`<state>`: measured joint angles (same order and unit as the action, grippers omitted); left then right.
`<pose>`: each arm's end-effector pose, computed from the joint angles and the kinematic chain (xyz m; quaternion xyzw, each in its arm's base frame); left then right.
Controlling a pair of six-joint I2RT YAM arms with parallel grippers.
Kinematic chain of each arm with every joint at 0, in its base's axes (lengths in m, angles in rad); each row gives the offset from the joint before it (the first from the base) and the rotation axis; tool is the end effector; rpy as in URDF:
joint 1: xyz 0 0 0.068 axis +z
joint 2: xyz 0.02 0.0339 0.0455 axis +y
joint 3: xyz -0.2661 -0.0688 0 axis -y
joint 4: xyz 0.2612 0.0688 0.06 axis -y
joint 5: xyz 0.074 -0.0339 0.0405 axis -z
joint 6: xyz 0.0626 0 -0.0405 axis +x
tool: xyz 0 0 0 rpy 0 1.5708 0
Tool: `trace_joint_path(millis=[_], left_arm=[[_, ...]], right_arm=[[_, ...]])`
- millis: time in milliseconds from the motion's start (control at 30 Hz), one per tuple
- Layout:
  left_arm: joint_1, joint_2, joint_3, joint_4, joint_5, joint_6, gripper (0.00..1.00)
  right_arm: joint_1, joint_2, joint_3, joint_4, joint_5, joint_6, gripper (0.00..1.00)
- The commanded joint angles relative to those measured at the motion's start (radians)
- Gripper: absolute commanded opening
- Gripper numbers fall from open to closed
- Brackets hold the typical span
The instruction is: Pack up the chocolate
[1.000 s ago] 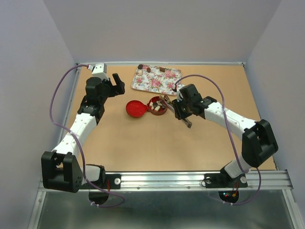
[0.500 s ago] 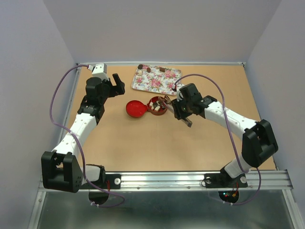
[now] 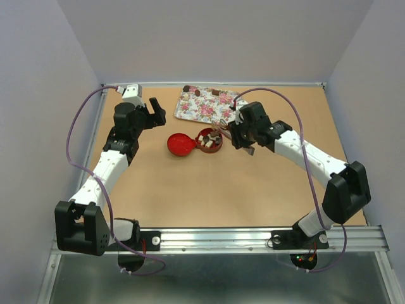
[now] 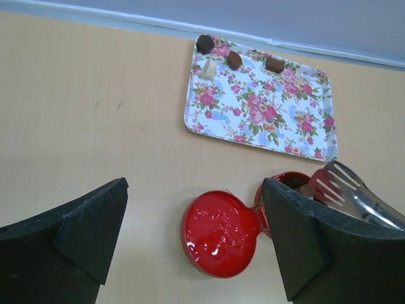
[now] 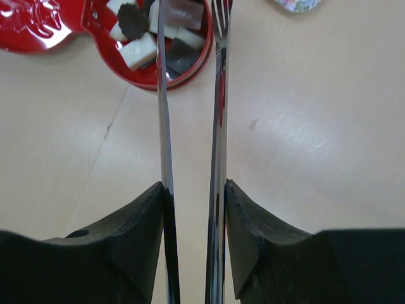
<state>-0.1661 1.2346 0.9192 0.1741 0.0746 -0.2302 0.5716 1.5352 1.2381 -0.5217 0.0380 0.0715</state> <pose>0.3288 -0.0599 0.3215 0.0002 0.7551 -0.1565 0.6366 0.3134 0.1988 0.2606 -0.2234 0.9028 0.0993 0.3539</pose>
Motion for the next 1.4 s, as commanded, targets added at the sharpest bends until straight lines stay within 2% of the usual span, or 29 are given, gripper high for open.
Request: trace_joint_path(millis=[0,267,600,867,1100,1367], left_arm=[[0.004,-0.032,0.058,0.027,0.001,-0.001,0.99],[0.004,-0.029,0.058,0.027,0.005,-0.004,0.99],[0.004,-0.018,0.060,0.034,0.007,-0.001,0.99],[0.004,-0.015,0.061,0.034,0.008,0.002,0.99],[0.004,-0.015,0.063,0.034,0.005,0.003,0.99],[0.004,-0.007,0.064,0.036,0.002,0.005,0.99]], right_arm=[[0.008,-0.034,0.089,0.023,0.082,-0.015,0.46],[-0.018,0.072,0.219,0.025,0.138,-0.052,0.46],[-0.096,0.420,0.547,0.034,0.128,-0.050,0.48],[-0.118,0.610,0.728,0.043,0.125,-0.038,0.50],[-0.127,0.726,0.837,0.043,0.143,-0.038,0.50],[-0.127,0.787,0.886,0.042,0.178,-0.036,0.50]])
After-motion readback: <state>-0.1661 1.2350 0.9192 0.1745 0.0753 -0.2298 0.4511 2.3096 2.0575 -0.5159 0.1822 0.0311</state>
